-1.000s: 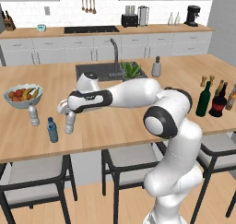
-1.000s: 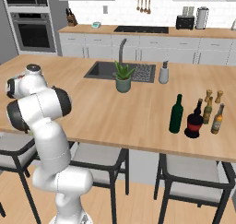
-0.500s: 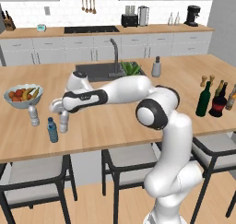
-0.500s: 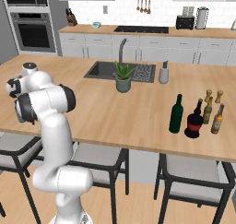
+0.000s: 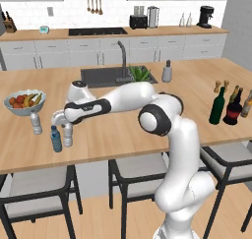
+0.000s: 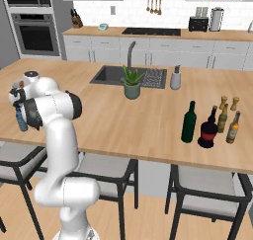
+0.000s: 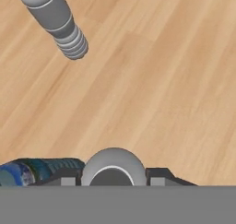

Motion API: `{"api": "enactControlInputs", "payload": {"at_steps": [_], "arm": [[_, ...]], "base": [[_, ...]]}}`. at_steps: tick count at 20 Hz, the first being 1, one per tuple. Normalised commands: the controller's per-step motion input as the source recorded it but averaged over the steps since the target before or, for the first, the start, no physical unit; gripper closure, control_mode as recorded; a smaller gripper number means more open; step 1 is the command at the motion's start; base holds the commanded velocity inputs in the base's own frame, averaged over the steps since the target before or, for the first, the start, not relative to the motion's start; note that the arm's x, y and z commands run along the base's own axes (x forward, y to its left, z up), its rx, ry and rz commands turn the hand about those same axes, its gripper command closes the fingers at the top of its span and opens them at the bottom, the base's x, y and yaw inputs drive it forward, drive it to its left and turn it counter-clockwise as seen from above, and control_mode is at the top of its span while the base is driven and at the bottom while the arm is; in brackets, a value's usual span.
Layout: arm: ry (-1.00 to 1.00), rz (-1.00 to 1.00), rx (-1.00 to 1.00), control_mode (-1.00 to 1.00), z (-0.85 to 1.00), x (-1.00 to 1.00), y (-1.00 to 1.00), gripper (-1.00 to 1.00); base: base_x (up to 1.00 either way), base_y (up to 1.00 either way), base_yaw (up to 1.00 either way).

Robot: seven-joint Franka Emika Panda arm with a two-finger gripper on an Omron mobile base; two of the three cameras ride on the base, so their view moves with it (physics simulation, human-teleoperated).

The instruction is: Move the plastic bottles in the middle to the plastics group, and the glass bottles in the middle to the glass group.

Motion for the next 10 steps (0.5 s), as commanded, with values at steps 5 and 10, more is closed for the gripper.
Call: {"api": "enactControlInputs", "payload": {"at_steps": [5,10], "arm": [[0.0,0.0,0.0,-1.0,-0.38,0.03,0.01,1.0],[0.0,0.0,0.0,-1.0,-0.38,0.0,0.01,1.0]], "base": [[0.0,0.0,0.0],[0.0,0.0,0.0]]}}
